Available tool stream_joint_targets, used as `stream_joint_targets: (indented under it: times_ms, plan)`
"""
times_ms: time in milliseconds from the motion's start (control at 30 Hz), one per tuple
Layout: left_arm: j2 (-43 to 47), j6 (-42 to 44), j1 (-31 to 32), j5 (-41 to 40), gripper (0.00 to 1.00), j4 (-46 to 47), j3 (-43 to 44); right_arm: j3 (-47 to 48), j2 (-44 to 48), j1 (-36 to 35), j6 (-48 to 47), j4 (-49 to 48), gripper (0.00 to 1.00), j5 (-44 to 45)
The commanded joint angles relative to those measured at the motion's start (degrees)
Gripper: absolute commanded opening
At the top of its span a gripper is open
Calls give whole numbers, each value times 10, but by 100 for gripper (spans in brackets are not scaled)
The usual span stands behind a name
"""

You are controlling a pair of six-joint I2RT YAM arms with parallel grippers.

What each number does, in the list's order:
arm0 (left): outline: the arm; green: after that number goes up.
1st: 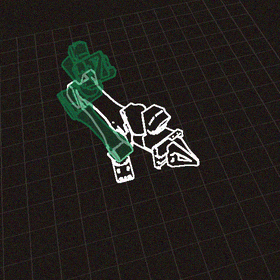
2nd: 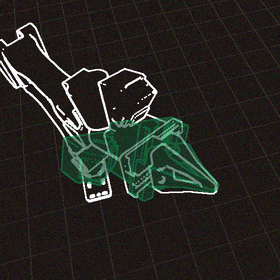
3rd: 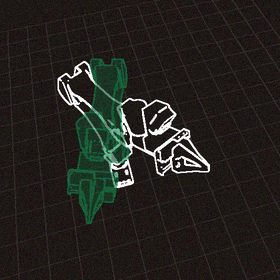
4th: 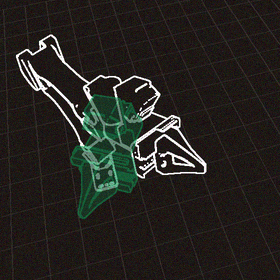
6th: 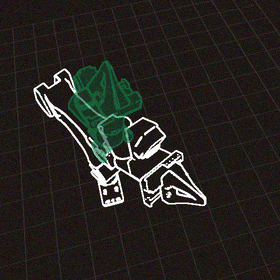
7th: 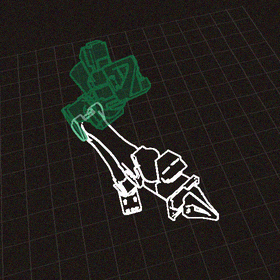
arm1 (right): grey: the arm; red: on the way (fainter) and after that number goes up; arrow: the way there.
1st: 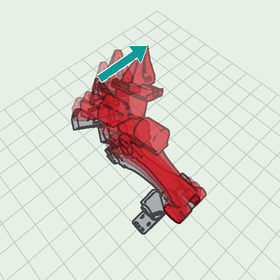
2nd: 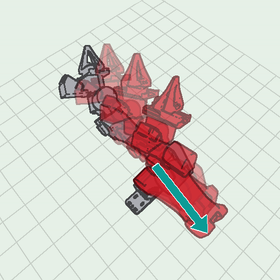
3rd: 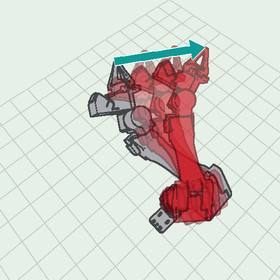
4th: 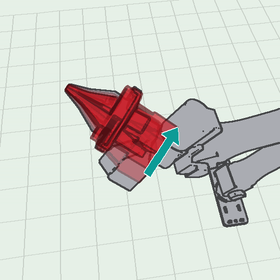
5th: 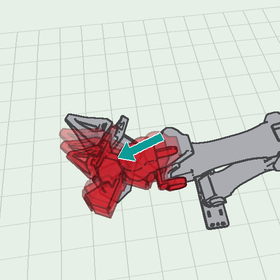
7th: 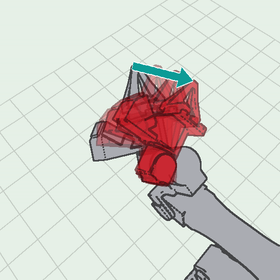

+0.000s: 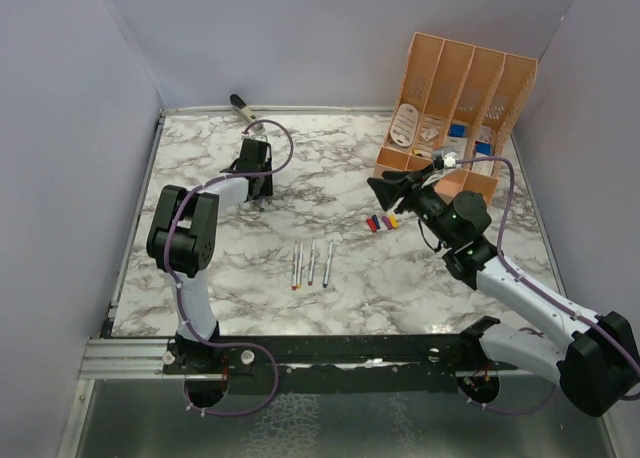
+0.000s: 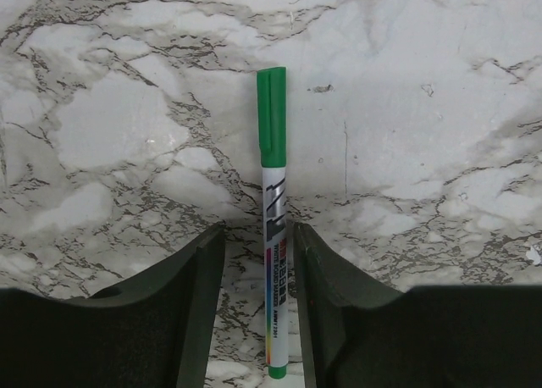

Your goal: Insert the pens into the pen caps

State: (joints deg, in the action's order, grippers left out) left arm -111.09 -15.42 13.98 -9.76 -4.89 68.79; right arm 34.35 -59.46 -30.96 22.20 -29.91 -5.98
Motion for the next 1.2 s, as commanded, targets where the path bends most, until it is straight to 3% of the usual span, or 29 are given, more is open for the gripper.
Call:
stream_joint_targets:
  times_ms: [0,333,467,733,1167]
  plan:
    - [33,8,-3,2,51,-9,10,10,-10,-2,-7,3,48,21]
    - [178,-21,2,55,52,37,-84,49,-44,0,-2,75,47,110]
    - [224,-32,40,72,52,38,-139,66,-69,16,9,100,37,125]
    - [278,-64,155,25,52,14,-245,80,-101,44,4,163,27,166]
    - [348,-122,215,18,52,-35,-310,40,-101,44,28,159,13,168]
